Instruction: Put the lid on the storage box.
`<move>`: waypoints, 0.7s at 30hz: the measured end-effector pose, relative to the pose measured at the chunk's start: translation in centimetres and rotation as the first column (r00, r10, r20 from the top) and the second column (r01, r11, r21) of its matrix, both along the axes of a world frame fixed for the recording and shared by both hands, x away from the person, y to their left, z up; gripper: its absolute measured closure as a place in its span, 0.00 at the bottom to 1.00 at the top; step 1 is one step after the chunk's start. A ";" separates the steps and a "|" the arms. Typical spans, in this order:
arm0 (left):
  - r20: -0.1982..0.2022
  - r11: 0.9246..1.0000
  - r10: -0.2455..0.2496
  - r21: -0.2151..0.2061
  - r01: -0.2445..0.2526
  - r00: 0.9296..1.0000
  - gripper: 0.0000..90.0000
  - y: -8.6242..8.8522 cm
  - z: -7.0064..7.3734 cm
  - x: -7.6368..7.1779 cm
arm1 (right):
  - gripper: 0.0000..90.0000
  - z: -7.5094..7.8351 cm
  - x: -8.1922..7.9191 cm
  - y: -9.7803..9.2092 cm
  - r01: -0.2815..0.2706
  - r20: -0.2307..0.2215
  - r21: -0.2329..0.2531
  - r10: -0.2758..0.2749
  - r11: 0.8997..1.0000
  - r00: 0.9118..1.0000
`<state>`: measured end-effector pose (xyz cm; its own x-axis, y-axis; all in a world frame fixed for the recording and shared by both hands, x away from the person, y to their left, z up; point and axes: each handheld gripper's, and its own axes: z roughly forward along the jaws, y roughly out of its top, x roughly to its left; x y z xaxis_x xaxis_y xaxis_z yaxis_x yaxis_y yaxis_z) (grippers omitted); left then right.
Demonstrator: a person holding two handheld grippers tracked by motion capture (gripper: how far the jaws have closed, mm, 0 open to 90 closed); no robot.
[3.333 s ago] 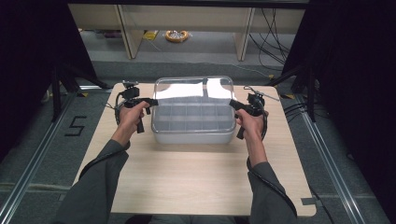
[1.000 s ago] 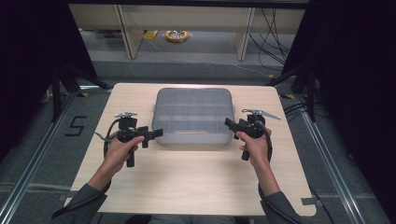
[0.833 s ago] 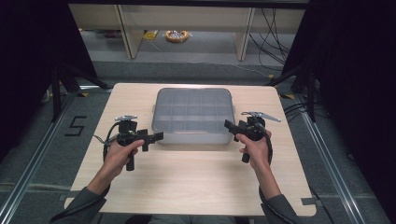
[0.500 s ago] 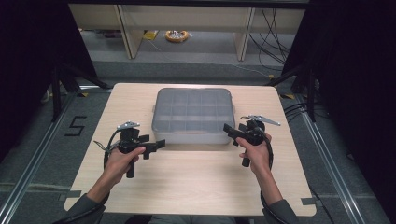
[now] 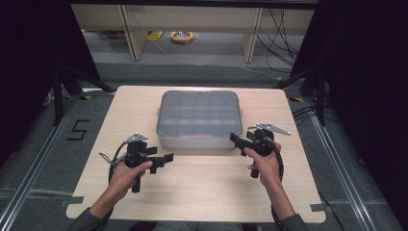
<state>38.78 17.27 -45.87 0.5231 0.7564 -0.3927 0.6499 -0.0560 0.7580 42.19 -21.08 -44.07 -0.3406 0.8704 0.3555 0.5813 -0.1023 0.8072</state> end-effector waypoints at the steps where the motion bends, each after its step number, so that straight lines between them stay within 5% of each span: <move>1: -0.001 1.000 -0.002 -0.003 0.002 1.000 0.17 -0.1 -0.1 -0.2 | 0.28 -0.1 -0.1 0.0 0.002 0.010 0.001 -0.002 1.000 1.000; 4: 0.000 1.000 -0.008 -0.005 0.008 1.000 0.17 -0.3 -0.4 -0.6 | 0.28 -0.3 -0.4 0.0 0.004 0.015 -0.015 -0.003 1.000 1.000; 5: -0.002 1.000 -0.010 -0.006 0.010 1.000 0.17 -0.3 -0.5 -0.7 | 0.27 -0.1 -0.9 0.3 0.013 -0.033 0.016 -0.012 1.000 0.999; 6: -0.002 1.000 -0.014 -0.006 0.014 1.000 0.17 -0.4 -0.6 -0.9 | 0.27 -0.4 -0.7 0.1 -0.005 0.012 0.003 0.005 1.000 1.000; 19: -0.003 0.999 -0.033 0.039 0.033 0.999 0.17 0.3 -2.4 -3.5 | 0.27 -1.3 -2.9 0.3 -0.032 -0.014 -0.038 0.031 0.999 0.999; 21: -0.003 0.999 -0.037 0.037 0.037 0.999 0.17 0.4 -2.6 -3.8 | 0.27 -1.5 -3.1 0.3 -0.034 0.009 -0.034 0.035 0.999 0.999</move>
<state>35.00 17.67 -48.45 0.5504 0.7504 -0.3658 0.6484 -0.1082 0.7536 39.04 -20.74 -45.62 -0.3737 0.8695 0.3230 0.5765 -0.0551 0.8152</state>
